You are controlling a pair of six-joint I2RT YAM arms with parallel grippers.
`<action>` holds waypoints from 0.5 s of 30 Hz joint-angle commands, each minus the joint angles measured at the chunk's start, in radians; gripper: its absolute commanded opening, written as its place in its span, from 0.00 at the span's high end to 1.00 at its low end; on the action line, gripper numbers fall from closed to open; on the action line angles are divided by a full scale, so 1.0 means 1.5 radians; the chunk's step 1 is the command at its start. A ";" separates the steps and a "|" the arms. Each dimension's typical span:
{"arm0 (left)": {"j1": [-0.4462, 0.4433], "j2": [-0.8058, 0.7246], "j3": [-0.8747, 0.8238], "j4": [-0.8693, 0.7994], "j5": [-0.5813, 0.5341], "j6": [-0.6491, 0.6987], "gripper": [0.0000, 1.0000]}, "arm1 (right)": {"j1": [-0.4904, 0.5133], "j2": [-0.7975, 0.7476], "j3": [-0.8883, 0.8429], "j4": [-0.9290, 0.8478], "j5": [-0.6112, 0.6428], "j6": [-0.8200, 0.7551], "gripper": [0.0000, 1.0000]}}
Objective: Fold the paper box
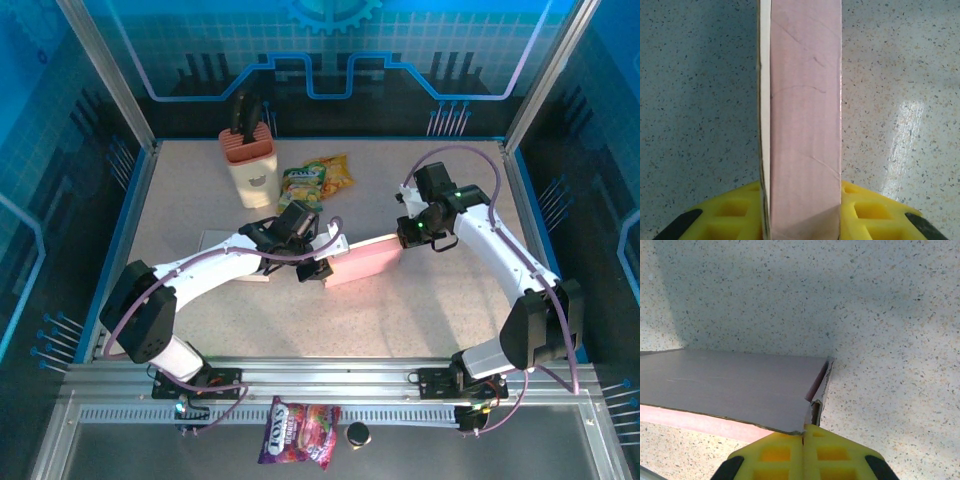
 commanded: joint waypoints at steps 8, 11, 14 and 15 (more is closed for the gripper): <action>0.035 0.012 0.010 0.016 0.022 -0.084 0.59 | 0.018 -0.031 -0.059 0.035 0.034 0.006 1.00; 0.045 0.001 0.001 0.031 0.031 -0.111 0.50 | 0.022 -0.034 -0.068 0.046 0.046 0.019 1.00; 0.045 -0.015 -0.010 0.040 0.035 -0.124 0.46 | 0.028 -0.032 -0.073 0.054 0.049 0.032 1.00; 0.045 -0.020 -0.014 0.042 0.038 -0.129 0.45 | 0.031 -0.033 -0.075 0.058 0.050 0.036 1.00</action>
